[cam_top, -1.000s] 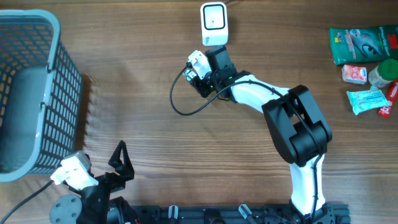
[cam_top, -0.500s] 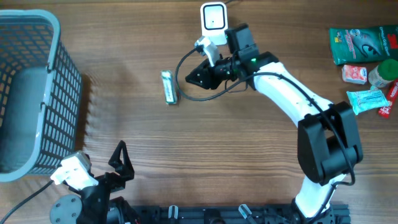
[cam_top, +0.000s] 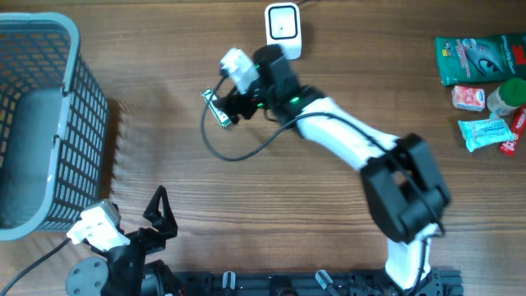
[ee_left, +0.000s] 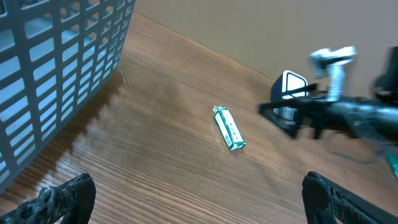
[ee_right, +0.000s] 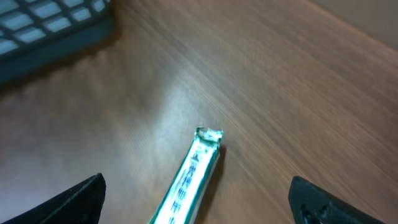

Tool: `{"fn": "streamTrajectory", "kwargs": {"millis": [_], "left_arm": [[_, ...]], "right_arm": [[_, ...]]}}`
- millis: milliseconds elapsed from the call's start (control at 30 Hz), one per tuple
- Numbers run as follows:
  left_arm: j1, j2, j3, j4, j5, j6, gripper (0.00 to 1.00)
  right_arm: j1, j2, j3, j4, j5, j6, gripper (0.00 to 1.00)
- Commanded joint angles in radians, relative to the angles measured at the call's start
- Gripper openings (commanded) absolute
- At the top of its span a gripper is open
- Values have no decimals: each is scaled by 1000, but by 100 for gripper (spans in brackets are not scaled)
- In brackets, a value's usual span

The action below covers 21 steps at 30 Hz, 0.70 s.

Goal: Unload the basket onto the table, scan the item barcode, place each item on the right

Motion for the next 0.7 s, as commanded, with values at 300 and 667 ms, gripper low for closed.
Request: {"fn": "streamTrajectory", "kwargs": {"millis": [300,667], "left_arm": [[-6,-1,-2,4,1,-9,100],[-6,-1,-2,4,1,-9,100]], "right_arm": [[63,348,154,232,166,190,86],[95,350,206,-36,327,192,46]]}}
